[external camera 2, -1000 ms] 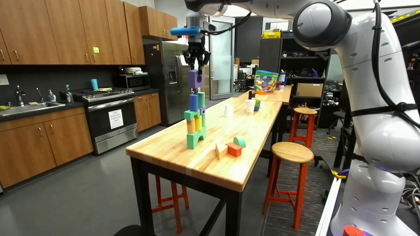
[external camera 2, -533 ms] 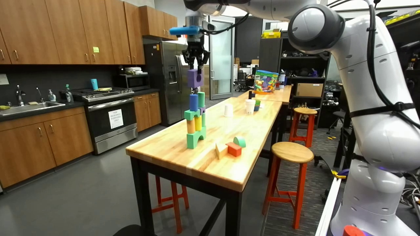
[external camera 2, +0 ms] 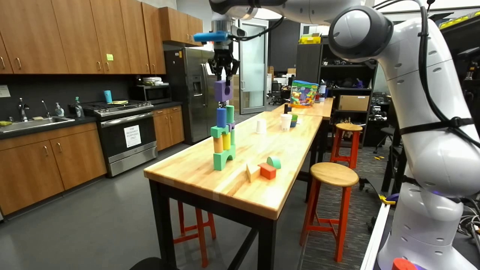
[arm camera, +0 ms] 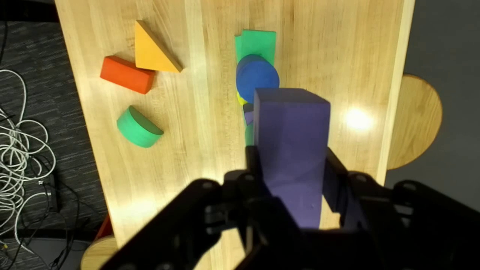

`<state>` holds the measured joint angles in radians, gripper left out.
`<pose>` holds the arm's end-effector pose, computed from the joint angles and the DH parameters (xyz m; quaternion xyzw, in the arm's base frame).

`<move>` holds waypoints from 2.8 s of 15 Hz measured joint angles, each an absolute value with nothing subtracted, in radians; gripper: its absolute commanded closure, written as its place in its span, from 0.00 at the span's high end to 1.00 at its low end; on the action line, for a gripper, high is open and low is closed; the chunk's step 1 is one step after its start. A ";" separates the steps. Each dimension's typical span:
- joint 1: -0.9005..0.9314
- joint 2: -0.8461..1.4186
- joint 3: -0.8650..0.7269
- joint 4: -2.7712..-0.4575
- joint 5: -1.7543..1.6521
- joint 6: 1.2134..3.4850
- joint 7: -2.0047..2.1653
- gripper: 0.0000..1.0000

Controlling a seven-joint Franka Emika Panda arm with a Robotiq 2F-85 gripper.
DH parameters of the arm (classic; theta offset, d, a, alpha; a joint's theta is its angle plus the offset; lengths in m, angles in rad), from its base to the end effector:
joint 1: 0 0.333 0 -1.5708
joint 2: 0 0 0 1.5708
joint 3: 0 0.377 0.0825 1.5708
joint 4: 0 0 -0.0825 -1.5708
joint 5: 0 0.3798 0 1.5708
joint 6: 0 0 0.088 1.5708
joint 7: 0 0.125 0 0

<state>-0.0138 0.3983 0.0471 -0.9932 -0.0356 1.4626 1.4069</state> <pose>0.6778 0.0090 0.6792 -0.7698 0.6373 -0.0325 0.0171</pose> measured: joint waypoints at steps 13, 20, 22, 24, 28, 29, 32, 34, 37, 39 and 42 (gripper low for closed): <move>-0.015 0.421 0.047 -0.992 -0.036 1.445 1.404 0.15; -0.015 0.437 0.050 -0.984 -0.035 1.444 1.402 0.15; -0.015 0.442 0.051 -0.976 -0.031 1.444 1.402 0.15; -0.015 0.446 0.052 -0.970 -0.016 1.444 1.402 0.15; -0.020 0.449 0.052 -0.964 0.027 1.445 1.402 0.15; -0.023 0.450 0.052 -0.962 0.036 1.445 1.401 0.15; -0.031 0.454 0.052 -0.953 0.050 1.445 1.401 0.15; -0.034 0.456 0.052 -0.947 0.050 1.444 1.400 0.15; -0.038 0.457 0.052 -0.934 0.050 1.444 1.398 0.15; -0.038 0.458 0.052 -0.927 0.050 1.443 1.398 0.15; -0.038 0.462 0.052 -0.924 0.050 1.442 1.398 0.15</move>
